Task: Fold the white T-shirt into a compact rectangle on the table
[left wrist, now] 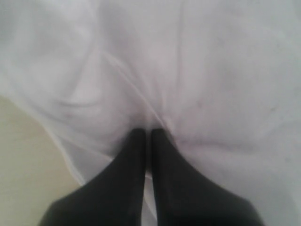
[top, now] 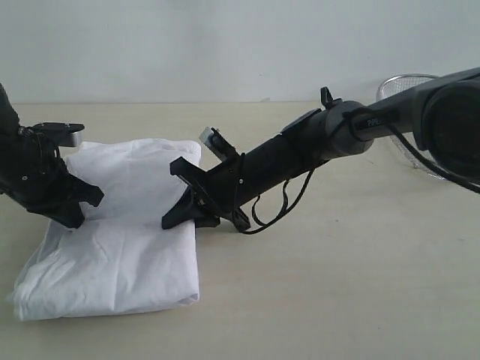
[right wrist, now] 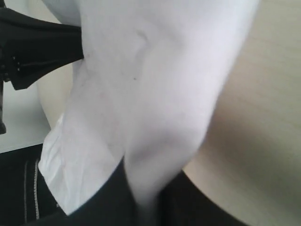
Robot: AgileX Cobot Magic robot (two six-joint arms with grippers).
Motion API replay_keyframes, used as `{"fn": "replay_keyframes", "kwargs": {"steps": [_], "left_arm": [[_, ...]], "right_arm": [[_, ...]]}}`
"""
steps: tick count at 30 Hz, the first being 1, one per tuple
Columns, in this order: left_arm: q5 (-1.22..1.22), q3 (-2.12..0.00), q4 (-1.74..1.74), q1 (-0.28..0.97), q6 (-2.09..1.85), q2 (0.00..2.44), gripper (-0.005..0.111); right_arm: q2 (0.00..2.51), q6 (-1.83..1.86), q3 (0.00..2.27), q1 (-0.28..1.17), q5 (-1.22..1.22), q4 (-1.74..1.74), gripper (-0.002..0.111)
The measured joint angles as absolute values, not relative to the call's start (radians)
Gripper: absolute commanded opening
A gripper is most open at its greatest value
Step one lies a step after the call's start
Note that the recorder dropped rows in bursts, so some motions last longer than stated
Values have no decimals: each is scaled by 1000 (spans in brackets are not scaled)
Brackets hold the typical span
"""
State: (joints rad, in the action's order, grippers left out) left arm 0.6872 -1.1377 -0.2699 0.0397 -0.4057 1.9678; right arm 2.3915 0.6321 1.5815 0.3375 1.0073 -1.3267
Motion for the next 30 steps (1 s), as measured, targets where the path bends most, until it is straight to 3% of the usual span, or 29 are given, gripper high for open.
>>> {"fn": "replay_keyframes", "kwargs": {"steps": [21,30], "left_arm": [[680,-1138,-272,-24,-406,1784,5],[693,-1138,-270,-36,-406,1758,5]], "right_arm": [[2404,664,1724,341,922,-1478,0],[2503,584,1883,341,949,-1473,0]]}}
